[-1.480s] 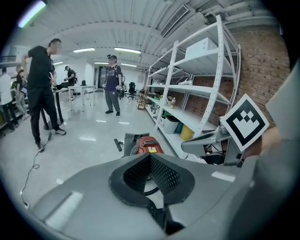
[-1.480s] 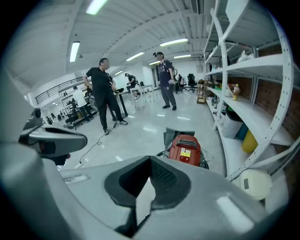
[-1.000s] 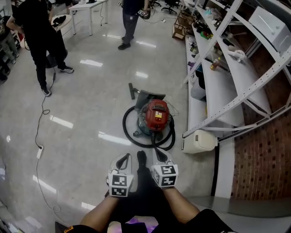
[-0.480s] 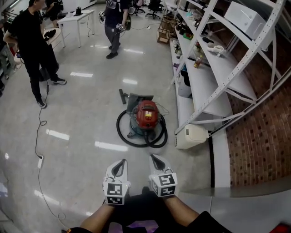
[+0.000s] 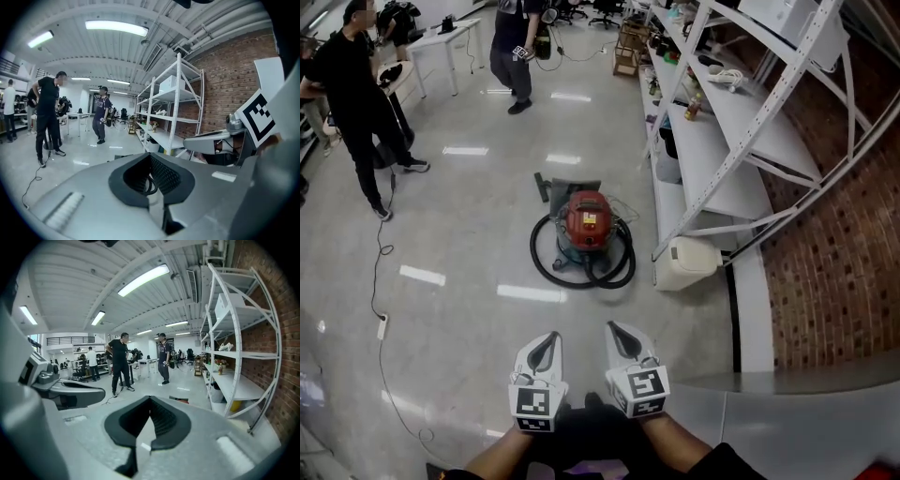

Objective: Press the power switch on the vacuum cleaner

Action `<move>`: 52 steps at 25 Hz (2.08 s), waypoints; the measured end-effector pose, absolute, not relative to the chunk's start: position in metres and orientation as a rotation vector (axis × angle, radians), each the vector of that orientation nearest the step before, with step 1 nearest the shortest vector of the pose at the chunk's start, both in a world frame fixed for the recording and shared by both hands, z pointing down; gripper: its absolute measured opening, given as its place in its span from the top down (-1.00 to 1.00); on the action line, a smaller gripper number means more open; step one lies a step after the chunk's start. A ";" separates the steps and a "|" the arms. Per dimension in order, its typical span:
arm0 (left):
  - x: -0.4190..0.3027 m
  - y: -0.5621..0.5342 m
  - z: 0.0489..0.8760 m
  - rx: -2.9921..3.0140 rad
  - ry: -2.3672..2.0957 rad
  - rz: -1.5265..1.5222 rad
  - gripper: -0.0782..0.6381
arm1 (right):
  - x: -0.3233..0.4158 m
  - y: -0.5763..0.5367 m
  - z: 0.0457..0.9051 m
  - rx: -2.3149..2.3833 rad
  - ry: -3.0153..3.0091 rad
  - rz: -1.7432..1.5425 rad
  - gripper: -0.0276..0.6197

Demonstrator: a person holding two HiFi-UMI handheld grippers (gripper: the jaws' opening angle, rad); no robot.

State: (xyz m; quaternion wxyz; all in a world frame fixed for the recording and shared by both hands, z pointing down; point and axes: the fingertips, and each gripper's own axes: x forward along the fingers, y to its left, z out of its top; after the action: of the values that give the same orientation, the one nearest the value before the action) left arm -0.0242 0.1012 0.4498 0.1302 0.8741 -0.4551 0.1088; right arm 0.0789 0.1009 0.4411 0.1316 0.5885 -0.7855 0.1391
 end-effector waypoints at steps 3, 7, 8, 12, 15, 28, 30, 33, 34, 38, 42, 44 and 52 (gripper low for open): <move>-0.009 0.123 0.446 2.532 -1.364 0.332 0.74 | 0.088 0.122 0.437 1.674 -2.334 0.409 0.94; -0.001 0.155 0.446 2.501 -1.434 0.351 0.74 | 0.093 0.149 0.427 1.621 -2.406 0.357 0.94; -0.001 0.162 0.447 2.490 -1.446 0.351 0.74 | 0.093 0.153 0.422 1.606 -2.424 0.342 0.94; 0.004 0.183 0.446 2.469 -1.486 0.336 0.74 | 0.094 0.169 0.411 1.568 -2.481 0.312 0.94; 0.007 0.193 0.438 2.471 -1.513 0.310 0.74 | 0.097 0.181 0.409 1.552 -2.497 0.304 0.94; -0.002 0.213 0.426 2.531 -1.501 0.297 0.74 | 0.091 0.214 0.409 1.573 -2.451 0.290 0.94; -0.011 0.215 0.428 2.539 -1.524 0.321 0.74 | 0.086 0.216 0.410 1.581 -2.447 0.294 0.94; -0.018 0.218 0.426 2.551 -1.525 0.303 0.74 | 0.079 0.221 0.412 1.581 -2.442 0.305 0.94; -0.020 0.220 0.427 2.542 -1.515 0.291 0.74 | 0.077 0.223 0.411 1.588 -2.439 0.302 0.94; -0.032 0.224 0.429 2.508 -1.486 0.239 0.74 | 0.070 0.227 0.411 1.622 -2.414 0.280 0.94; -0.052 0.223 0.429 2.521 -1.531 0.233 0.74 | 0.065 0.229 0.415 1.657 -2.383 0.304 0.94; -0.059 0.224 0.428 2.510 -1.537 0.225 0.74 | 0.062 0.231 0.418 1.664 -2.376 0.312 0.94; -0.074 0.218 0.421 2.486 -1.539 0.180 0.74 | 0.052 0.229 0.424 1.678 -2.363 0.327 0.94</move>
State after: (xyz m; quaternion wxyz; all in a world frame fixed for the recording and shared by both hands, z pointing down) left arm -0.0738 0.2184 0.4210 0.1058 0.8439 -0.5223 0.0611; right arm 0.0519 0.2290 0.4241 0.1125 0.5718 -0.8050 0.1114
